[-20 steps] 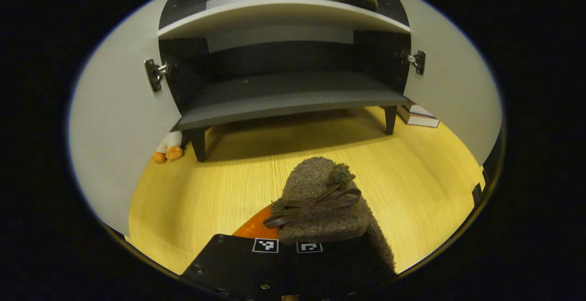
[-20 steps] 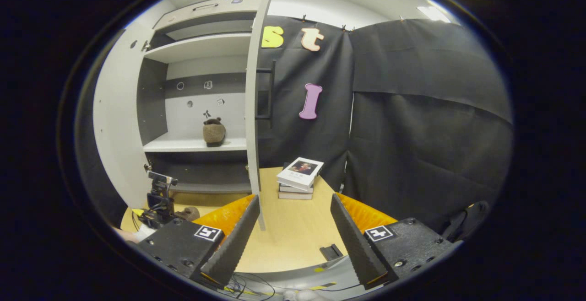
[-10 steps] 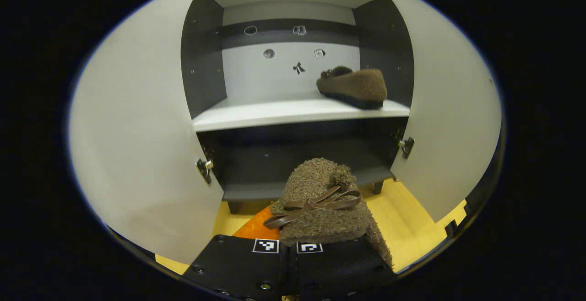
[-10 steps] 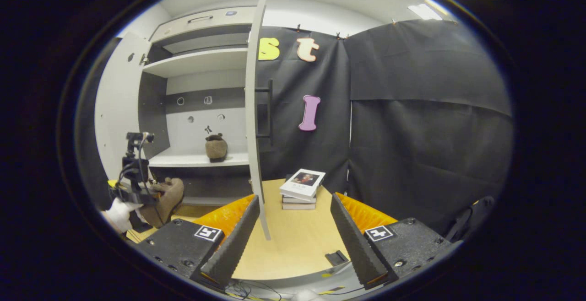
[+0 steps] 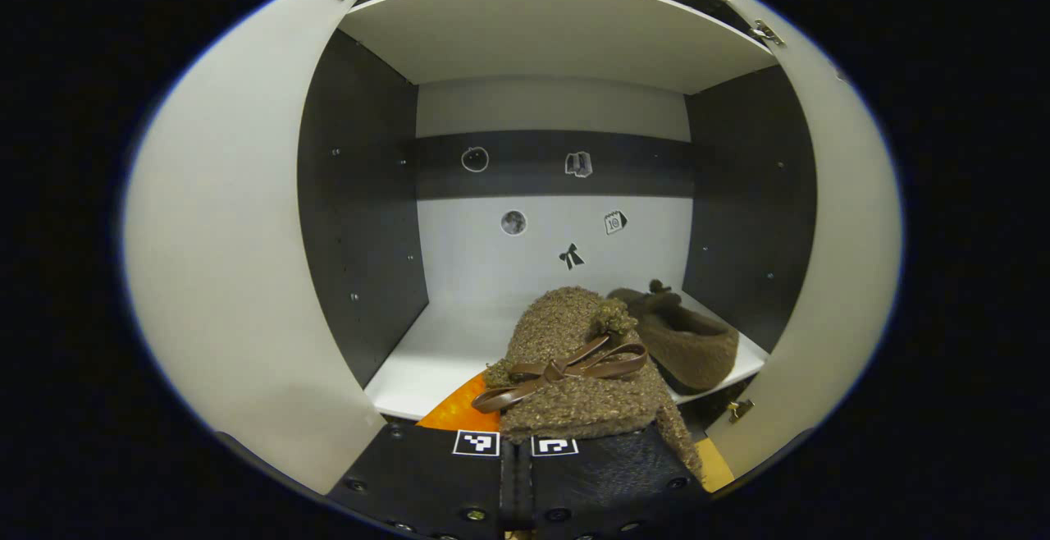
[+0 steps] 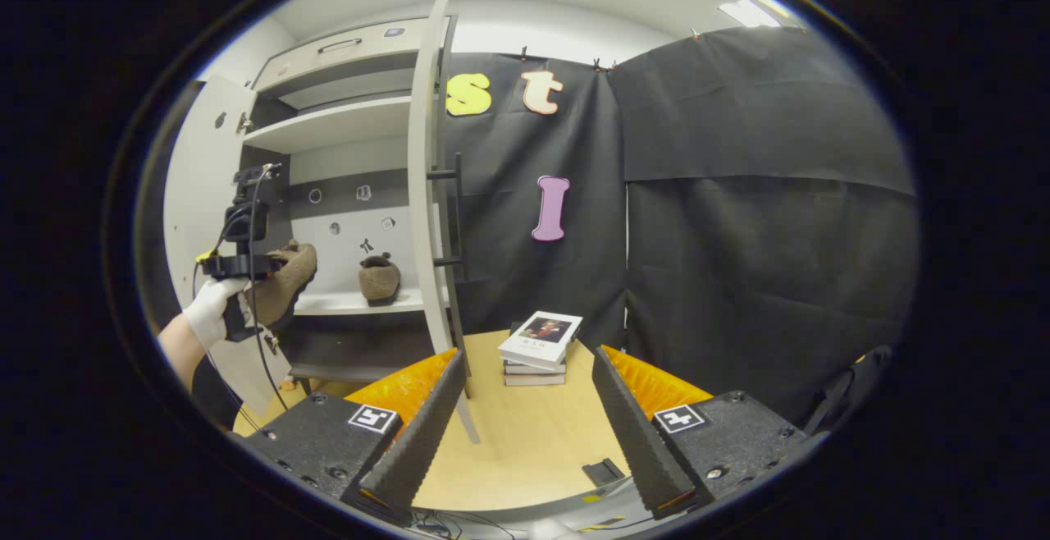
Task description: Grab one shoe with the right hand and put it into the shoe cabinet, grab the other shoe with the left hand and put it into the shoe cabinet; then close the right door with the right hand and the left door with the left hand.
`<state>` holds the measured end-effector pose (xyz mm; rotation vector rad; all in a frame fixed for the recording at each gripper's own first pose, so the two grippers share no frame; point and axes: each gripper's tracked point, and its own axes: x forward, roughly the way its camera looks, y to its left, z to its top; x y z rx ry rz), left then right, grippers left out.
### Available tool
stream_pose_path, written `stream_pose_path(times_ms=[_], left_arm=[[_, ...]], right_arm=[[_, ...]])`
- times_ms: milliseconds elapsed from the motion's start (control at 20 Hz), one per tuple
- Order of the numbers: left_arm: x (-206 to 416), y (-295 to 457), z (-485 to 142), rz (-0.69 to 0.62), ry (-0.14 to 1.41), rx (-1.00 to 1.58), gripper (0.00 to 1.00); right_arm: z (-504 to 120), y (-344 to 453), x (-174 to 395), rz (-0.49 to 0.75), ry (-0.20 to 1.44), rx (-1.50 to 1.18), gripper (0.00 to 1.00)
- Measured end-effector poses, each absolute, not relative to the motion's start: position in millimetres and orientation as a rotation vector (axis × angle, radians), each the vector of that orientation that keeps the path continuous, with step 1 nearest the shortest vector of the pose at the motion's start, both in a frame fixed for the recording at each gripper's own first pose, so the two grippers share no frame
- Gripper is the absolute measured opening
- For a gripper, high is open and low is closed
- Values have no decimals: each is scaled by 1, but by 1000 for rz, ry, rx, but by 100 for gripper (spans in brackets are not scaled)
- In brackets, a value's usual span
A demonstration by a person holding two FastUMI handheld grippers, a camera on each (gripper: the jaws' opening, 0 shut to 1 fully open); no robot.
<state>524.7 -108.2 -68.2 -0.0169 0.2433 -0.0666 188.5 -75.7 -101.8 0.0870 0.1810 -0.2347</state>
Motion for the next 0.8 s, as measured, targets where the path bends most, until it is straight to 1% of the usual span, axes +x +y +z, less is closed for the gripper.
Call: stream_pose_path(times_ms=[50,100,150,250,300,350,500,700,750,800], left_arm=[[558,-80,-95,-62,252,-13,9],[563,-100,-91,-54,269,-16,9],[578,-96,-83,-51,275,-14,9],[615,-93,-88,-16,296,24,10],[629,-95,-91,-8,315,33,0],[642,-99,-97,-9,337,36,9],[667,-115,-126,-20,421,11,9],[673,-125,-169,-41,567,15,10],[672,-125,-174,-40,589,16,10],[677,-122,-171,-37,574,30,10]], right_arm=[[-103,-76,189,-235,184,84,99],[-103,-77,190,-236,186,84,99],[-104,-79,191,-234,188,84,99],[-106,-86,193,-237,197,78,99],[-106,-88,193,-237,203,75,99],[-108,-90,194,-237,208,73,99],[-115,-98,197,-250,230,72,99],[-122,-115,194,-276,252,85,99],[-124,-117,195,-279,257,94,99],[-126,-118,194,-280,262,100,99]])
